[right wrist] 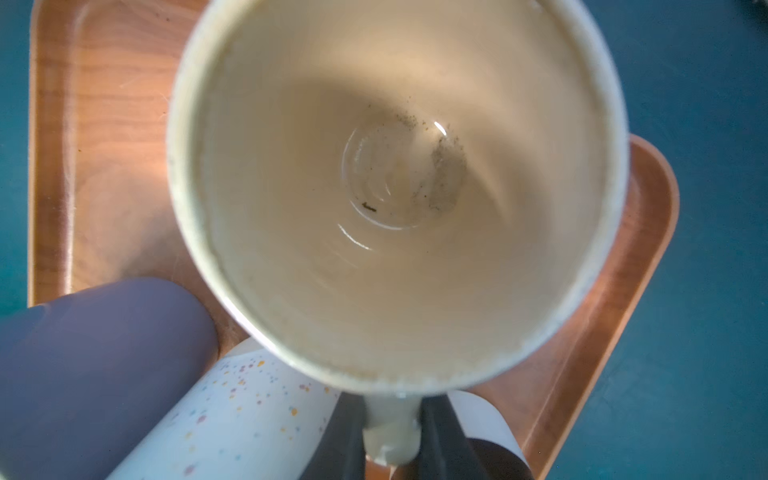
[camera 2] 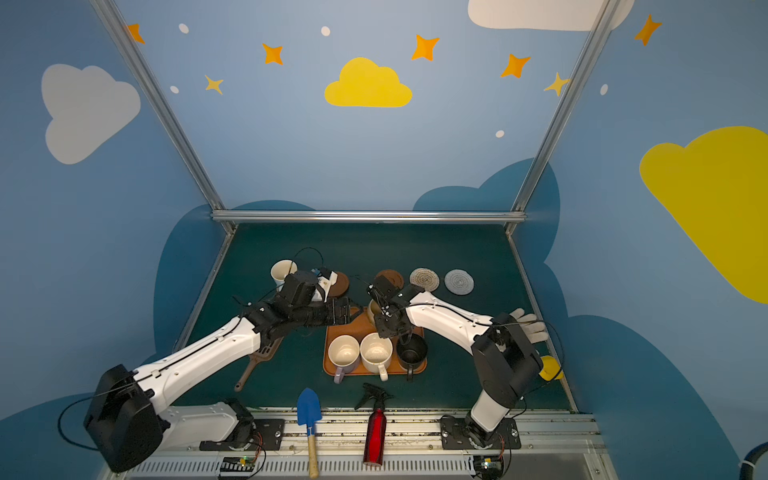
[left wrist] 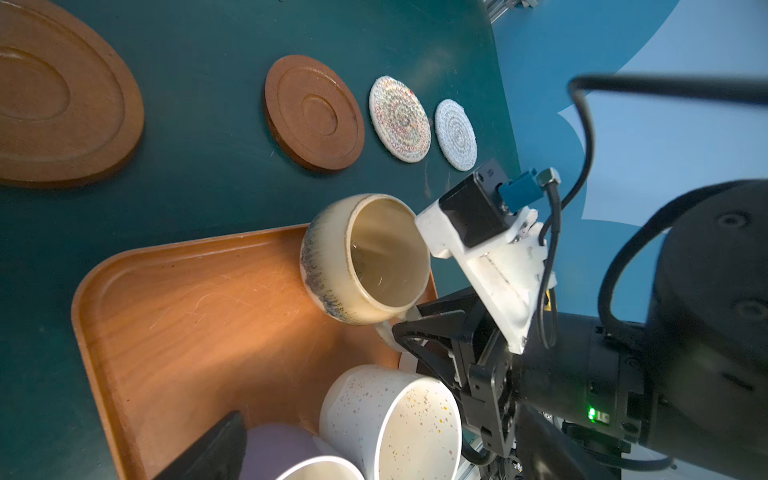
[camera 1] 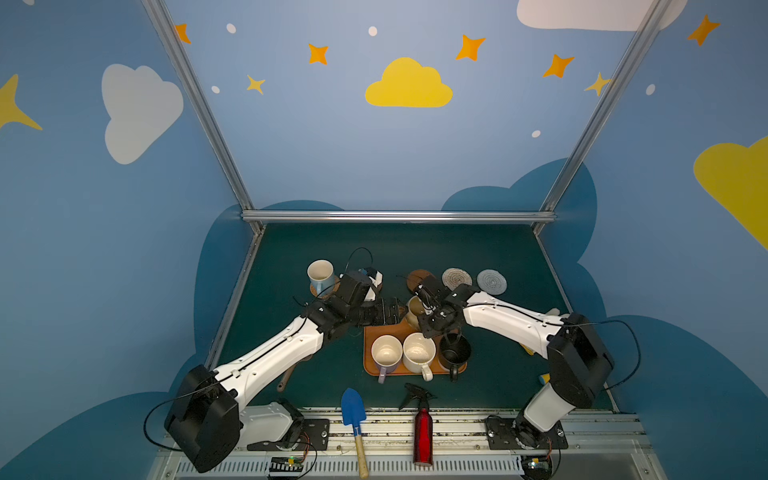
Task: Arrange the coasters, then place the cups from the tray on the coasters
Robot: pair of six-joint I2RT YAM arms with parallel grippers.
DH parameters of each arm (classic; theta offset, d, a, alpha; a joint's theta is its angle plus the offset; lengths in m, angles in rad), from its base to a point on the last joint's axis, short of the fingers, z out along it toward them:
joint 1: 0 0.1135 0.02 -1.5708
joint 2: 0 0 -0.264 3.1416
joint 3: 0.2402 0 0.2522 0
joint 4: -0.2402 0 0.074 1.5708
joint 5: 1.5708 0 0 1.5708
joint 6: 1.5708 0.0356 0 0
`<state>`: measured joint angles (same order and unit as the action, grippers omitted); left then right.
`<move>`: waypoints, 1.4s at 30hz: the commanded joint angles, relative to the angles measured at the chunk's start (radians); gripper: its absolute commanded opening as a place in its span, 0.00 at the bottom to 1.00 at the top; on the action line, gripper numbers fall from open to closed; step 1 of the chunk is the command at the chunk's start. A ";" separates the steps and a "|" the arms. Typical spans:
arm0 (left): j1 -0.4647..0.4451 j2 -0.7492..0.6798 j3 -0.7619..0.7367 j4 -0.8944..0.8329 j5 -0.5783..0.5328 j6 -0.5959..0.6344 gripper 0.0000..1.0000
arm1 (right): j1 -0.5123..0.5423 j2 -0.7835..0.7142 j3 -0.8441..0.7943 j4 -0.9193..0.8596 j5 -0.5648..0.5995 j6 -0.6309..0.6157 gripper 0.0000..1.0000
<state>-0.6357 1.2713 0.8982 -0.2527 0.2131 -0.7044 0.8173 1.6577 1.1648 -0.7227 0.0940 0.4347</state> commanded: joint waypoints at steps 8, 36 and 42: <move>0.003 -0.012 -0.015 0.013 0.002 0.002 0.99 | 0.002 0.025 0.026 -0.014 0.029 0.012 0.26; 0.065 -0.094 -0.031 -0.036 -0.011 0.029 0.99 | -0.001 -0.004 0.139 -0.038 0.026 -0.053 0.00; 0.089 -0.122 -0.043 -0.043 -0.008 0.031 0.99 | 0.001 -0.019 0.173 -0.047 0.018 -0.059 0.00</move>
<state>-0.5549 1.1667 0.8654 -0.2771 0.2062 -0.6876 0.8188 1.6978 1.2888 -0.7845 0.1070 0.3870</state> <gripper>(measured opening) 0.994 0.188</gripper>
